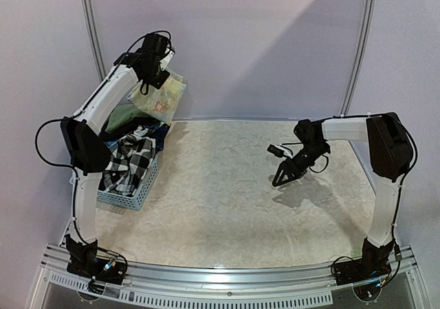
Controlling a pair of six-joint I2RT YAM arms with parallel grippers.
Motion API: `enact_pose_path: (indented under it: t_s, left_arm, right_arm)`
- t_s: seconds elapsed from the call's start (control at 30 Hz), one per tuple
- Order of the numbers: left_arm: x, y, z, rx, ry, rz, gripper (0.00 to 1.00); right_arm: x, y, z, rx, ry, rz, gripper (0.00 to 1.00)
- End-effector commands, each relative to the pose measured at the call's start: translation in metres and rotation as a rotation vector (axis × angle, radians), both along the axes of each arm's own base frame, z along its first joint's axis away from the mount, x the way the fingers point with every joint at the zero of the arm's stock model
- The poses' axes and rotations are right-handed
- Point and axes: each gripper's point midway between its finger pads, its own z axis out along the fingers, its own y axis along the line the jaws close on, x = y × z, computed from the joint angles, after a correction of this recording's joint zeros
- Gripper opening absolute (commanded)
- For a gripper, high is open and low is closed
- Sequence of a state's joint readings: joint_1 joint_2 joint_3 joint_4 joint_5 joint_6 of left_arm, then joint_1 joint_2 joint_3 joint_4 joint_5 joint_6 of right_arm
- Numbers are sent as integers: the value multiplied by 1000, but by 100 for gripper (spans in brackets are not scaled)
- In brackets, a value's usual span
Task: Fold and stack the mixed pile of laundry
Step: Place the square-folded skirt at the corner of the board.
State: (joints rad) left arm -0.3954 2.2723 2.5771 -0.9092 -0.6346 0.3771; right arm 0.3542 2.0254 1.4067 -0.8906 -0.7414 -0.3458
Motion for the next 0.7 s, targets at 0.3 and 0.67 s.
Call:
enact_pose_path:
  t_s: [0.3,0.67]
  left_arm:
    - [25,85,20,-12,-67,104,0]
    - [71,128,-60,30,30,117,0]
  right_arm:
    - [-5,0,-22,-20,57,15,60]
    - [-8,0,-40,-32,125,17,60]
